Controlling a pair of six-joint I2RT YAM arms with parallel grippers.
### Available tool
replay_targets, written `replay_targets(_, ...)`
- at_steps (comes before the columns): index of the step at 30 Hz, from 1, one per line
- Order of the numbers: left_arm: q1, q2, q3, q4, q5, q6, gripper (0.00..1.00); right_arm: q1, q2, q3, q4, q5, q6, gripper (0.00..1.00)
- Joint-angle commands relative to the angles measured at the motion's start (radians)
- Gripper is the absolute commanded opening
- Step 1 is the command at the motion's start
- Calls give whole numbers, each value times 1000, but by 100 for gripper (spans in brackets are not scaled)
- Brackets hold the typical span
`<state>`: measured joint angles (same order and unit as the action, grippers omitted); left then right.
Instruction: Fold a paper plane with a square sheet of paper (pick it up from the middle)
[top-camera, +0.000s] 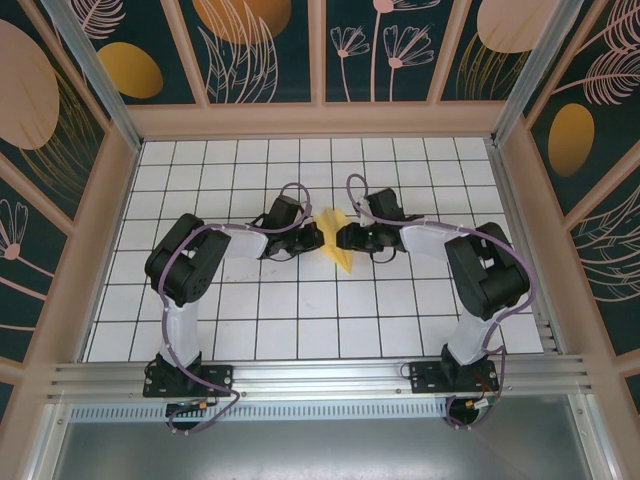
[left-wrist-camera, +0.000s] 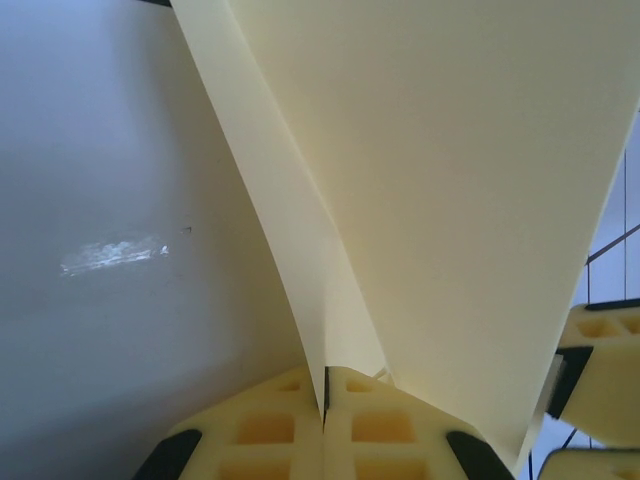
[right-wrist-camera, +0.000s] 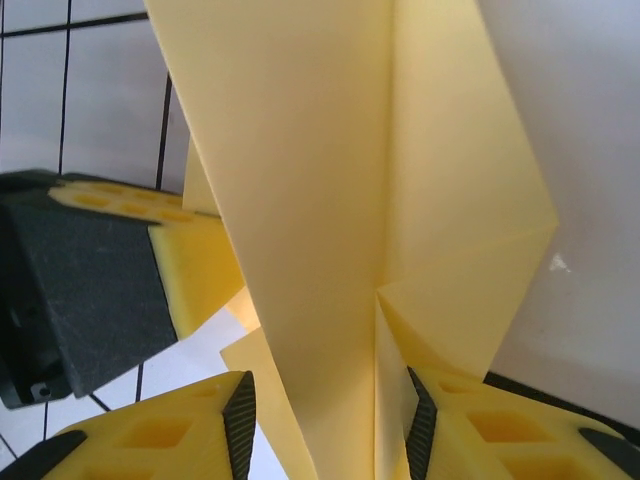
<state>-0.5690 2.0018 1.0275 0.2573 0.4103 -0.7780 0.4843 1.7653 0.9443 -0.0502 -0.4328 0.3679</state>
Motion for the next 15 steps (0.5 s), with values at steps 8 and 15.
replay_targets(8, -4, 18, 17, -18, 0, -4, 0, 52, 5, 10, -49, 35, -51, 47)
replay_targets(15, -4, 10, 17, -17, 9, -7, 0, 80, 27, 42, -88, 121, -72, 50)
